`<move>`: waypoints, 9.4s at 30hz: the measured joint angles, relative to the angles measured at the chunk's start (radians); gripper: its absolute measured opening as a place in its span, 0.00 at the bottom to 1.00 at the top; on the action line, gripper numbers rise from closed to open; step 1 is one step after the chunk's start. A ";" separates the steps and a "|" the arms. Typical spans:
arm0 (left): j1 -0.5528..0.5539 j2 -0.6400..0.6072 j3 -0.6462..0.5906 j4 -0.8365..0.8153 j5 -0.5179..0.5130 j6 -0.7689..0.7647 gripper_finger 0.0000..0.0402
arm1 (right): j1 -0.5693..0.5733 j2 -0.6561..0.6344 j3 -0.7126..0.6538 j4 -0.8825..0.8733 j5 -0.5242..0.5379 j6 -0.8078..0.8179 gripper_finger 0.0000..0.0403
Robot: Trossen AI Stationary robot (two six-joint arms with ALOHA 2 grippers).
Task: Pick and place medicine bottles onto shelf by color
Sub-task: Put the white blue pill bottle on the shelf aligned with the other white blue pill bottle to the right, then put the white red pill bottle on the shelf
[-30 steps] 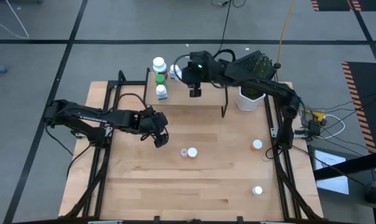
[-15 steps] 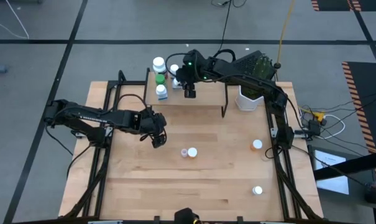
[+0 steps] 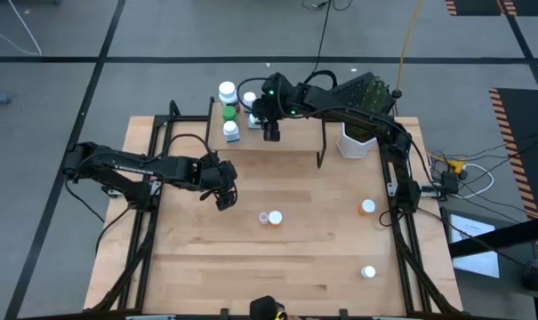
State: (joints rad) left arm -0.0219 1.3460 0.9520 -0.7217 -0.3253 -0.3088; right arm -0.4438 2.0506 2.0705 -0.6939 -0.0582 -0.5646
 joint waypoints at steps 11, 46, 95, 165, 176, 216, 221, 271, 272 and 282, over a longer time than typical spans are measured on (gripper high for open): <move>-0.003 0.000 0.000 -0.049 0.000 -0.061 0.96 | 0.000 -0.024 -0.002 0.009 0.001 0.005 0.70; -0.354 -0.132 0.000 -0.507 -0.444 -0.751 0.96 | -0.009 -0.143 -0.378 0.362 0.028 0.001 0.22; -0.424 -0.119 -0.430 1.089 -0.278 0.468 0.75 | 0.721 -0.775 -0.999 -0.400 0.336 0.957 0.56; -0.133 -0.119 -0.425 1.244 -0.005 0.742 0.73 | 1.243 -0.575 -1.086 -0.107 -0.252 2.336 0.63; -0.133 -0.119 -0.425 1.240 -0.006 0.725 0.73 | 1.242 -0.575 -1.145 -0.097 -0.259 2.344 0.48; -0.152 0.317 -0.177 1.354 -0.026 0.820 0.84 | 0.508 -0.704 -1.271 0.856 0.051 1.745 0.38; -0.146 0.314 -0.175 1.336 -0.024 0.831 0.70 | 0.490 -0.704 -1.271 0.859 0.052 1.704 0.38; -0.012 0.108 -0.175 1.307 0.861 0.144 0.40 | 0.612 -0.666 -1.270 1.313 -0.206 -0.072 0.63; -0.014 0.109 -0.175 1.307 0.856 0.141 0.40 | 0.609 -0.655 -1.270 1.320 -0.206 -0.095 0.63; -0.017 0.109 -0.175 1.293 0.847 0.089 0.40 | 0.602 -0.595 -1.237 1.371 -0.213 -0.181 0.61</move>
State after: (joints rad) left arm -0.0391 1.4548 0.7769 0.5718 0.5215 -0.2194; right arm 0.1581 1.4559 0.8338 0.6769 -0.2715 -0.7456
